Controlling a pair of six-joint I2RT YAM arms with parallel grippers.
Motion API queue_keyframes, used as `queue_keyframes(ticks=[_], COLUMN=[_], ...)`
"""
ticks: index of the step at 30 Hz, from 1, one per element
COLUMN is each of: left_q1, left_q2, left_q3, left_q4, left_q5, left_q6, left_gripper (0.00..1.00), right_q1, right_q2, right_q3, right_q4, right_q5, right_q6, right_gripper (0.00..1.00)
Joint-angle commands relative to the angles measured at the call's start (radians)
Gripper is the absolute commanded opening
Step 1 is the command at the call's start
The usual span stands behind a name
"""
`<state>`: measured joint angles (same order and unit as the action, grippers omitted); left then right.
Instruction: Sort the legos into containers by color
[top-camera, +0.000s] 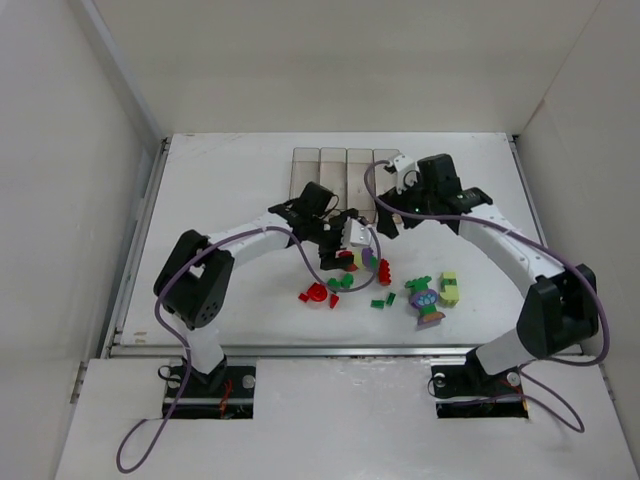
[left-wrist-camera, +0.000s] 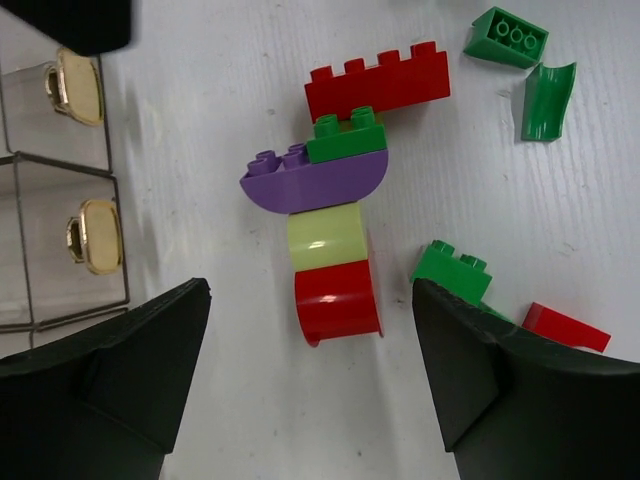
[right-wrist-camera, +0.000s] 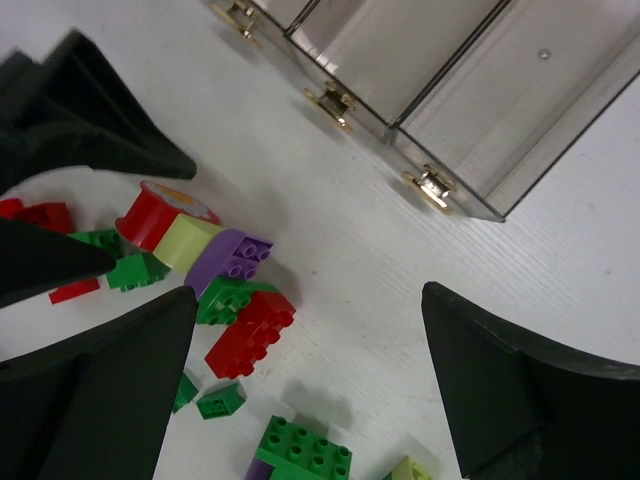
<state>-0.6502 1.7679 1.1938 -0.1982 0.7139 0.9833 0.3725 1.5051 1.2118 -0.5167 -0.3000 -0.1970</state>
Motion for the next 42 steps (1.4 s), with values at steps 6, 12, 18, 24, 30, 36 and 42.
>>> queue_keyframes(ticks=[6,12,18,24,30,36,42], left_q1=[-0.048,-0.048,-0.057,-0.057,0.0,0.023,0.023], left_q2=[0.047,0.094,0.113,0.133,0.088,-0.097,-0.232], left_q3=[0.019,0.059,0.087,0.176,0.302,0.216,0.106], left_q4=[0.028,-0.017,-0.04,-0.029,-0.06,0.032,0.143], left_q5=[-0.065,-0.065,-0.085,-0.175,-0.237,-0.346,-0.376], left_q6=[-0.066,-0.066,-0.089,-0.205,-0.311,-0.301,-0.311], left_gripper=[0.66,0.4,0.14,0.0,0.0,0.0,0.0], right_q1=[-0.015,-0.024,-0.044,-0.148,-0.279,-0.279,-0.279], right_q2=[-0.051,-0.086,-0.095,-0.127,-0.166,-0.129,-0.039], right_q3=[-0.021,-0.055,-0.064,-0.045,0.029,0.077,0.097], right_q4=[0.076,0.076,0.076,0.076,0.049,0.056,0.126], right_q5=[0.01,0.01,0.01,-0.04,-0.211,-0.46,-0.623], right_q6=[0.033,0.033,0.033,0.079,0.117,0.09,0.137], right_gripper=[0.99,0.99,0.99,0.99,0.99,0.99,0.99])
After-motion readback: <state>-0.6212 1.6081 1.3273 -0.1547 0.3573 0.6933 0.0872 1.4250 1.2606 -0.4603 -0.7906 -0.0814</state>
